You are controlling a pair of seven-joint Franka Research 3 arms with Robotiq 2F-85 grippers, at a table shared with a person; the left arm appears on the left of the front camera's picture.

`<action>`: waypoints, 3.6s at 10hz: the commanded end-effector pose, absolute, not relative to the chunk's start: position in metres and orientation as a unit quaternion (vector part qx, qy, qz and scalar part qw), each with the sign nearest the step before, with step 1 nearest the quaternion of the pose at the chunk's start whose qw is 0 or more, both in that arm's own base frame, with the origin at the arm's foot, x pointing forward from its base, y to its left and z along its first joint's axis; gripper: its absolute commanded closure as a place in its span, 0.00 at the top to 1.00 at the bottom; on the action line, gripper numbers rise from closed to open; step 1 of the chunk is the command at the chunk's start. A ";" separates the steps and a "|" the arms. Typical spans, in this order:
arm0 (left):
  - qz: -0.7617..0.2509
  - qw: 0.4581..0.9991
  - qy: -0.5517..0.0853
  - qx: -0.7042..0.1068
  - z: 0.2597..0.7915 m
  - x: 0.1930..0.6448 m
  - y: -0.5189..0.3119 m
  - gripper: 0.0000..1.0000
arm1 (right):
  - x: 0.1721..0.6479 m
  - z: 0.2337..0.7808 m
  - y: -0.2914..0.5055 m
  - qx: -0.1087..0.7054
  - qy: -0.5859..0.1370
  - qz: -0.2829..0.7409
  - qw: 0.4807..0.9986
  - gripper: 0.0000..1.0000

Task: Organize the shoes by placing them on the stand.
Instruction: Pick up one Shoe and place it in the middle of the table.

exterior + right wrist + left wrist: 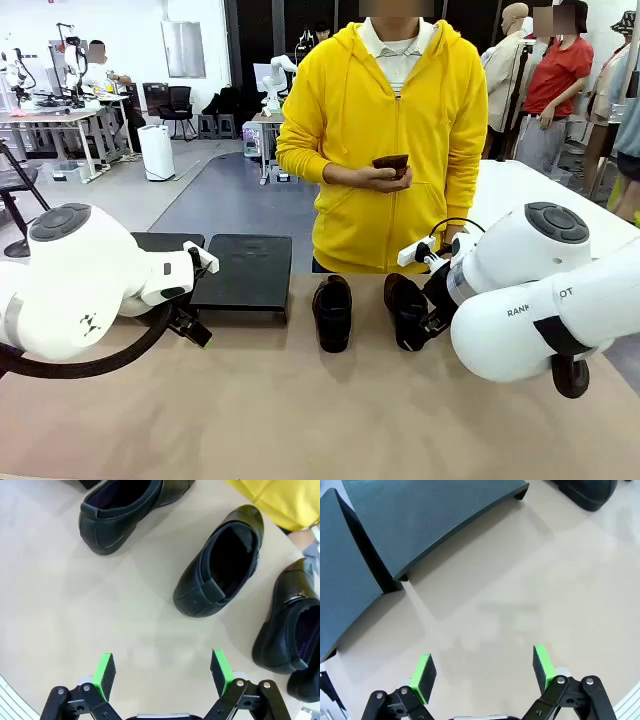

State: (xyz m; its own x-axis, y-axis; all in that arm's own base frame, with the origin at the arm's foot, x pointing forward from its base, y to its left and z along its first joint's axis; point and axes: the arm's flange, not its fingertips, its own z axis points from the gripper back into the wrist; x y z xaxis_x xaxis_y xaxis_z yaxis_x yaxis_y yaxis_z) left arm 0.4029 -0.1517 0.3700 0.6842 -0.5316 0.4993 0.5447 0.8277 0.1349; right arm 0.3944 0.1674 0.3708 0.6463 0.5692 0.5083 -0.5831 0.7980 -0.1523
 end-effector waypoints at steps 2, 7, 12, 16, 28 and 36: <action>-0.293 0.918 -0.268 -0.012 0.370 0.403 -0.152 1.00 | 0.394 0.371 0.167 0.013 -0.276 0.318 0.907 1.00; -0.293 0.918 -0.268 -0.012 0.370 0.403 -0.152 1.00 | 0.394 0.371 0.167 0.013 -0.276 0.318 0.907 1.00; -0.293 0.918 -0.268 -0.012 0.370 0.403 -0.152 1.00 | 0.394 0.371 0.167 0.013 -0.276 0.318 0.907 1.00; -0.293 0.918 -0.268 -0.012 0.370 0.403 -0.152 1.00 | 0.394 0.371 0.168 0.012 -0.276 0.318 0.907 1.00; -0.144 0.947 -0.228 -0.176 0.594 0.199 -0.012 1.00 | 0.195 0.610 -0.058 0.179 -0.285 0.088 0.937 1.00; -0.182 0.940 -0.231 -0.176 0.601 0.204 -0.028 1.00 | 0.191 0.623 -0.053 0.179 -0.280 0.107 0.937 1.00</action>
State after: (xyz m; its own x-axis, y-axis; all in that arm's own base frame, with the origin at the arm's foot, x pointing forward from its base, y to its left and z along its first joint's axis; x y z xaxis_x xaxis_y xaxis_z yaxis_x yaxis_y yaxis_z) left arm 0.2015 -0.0289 0.5992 0.8321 -0.2662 0.4866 0.4195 0.8760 -0.2381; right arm 0.1889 -0.0537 0.6193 0.8215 0.0861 0.5636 -0.2804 0.9217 0.2679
